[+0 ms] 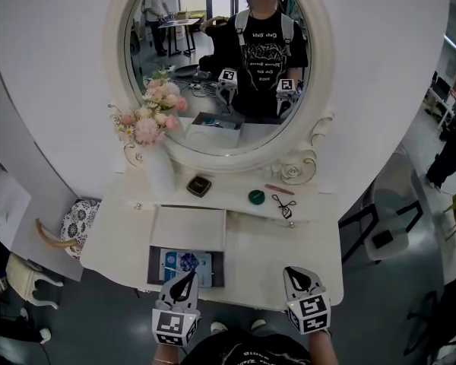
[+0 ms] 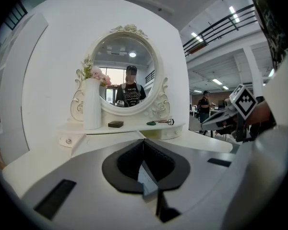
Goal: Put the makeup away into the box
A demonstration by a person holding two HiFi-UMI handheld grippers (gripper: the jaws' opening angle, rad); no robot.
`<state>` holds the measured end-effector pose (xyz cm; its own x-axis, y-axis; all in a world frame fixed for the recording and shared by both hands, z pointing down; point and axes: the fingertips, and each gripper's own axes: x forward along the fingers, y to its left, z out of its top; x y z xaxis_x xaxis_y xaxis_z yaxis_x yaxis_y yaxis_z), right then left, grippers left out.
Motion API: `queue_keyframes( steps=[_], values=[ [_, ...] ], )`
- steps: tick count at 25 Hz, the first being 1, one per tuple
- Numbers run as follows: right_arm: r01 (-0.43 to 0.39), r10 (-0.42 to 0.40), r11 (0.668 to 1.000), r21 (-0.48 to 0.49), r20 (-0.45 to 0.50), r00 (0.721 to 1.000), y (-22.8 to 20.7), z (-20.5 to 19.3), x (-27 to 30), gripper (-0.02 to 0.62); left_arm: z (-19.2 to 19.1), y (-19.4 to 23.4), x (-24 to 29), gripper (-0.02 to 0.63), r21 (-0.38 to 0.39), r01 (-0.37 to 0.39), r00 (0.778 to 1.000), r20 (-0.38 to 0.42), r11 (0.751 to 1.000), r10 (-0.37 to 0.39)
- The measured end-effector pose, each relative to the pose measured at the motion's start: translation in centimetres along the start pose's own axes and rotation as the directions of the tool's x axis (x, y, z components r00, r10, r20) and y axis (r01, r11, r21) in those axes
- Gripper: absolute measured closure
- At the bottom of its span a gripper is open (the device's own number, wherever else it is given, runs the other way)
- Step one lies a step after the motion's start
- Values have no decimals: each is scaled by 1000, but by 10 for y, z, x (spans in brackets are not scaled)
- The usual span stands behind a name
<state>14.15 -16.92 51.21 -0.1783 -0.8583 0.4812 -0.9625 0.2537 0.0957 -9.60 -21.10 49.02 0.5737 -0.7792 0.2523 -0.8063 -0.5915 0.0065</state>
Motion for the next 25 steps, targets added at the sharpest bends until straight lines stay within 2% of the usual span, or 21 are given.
queue_keyframes(
  steps=[17, 22, 25],
  values=[
    [-5, 5, 1000, -15, 6, 1000, 0, -4, 1, 588, -9, 6, -13, 591, 17, -34, 999, -23, 999, 35],
    [-16, 15, 997, -79, -18, 1000, 9, -7, 4, 588, -11, 10, -18, 591, 20, -43, 999, -26, 999, 43],
    [-19, 18, 996, -86, -15, 1000, 13, -5, 5, 589, -12, 12, -20, 590, 27, -43, 999, -28, 999, 44]
  ],
)
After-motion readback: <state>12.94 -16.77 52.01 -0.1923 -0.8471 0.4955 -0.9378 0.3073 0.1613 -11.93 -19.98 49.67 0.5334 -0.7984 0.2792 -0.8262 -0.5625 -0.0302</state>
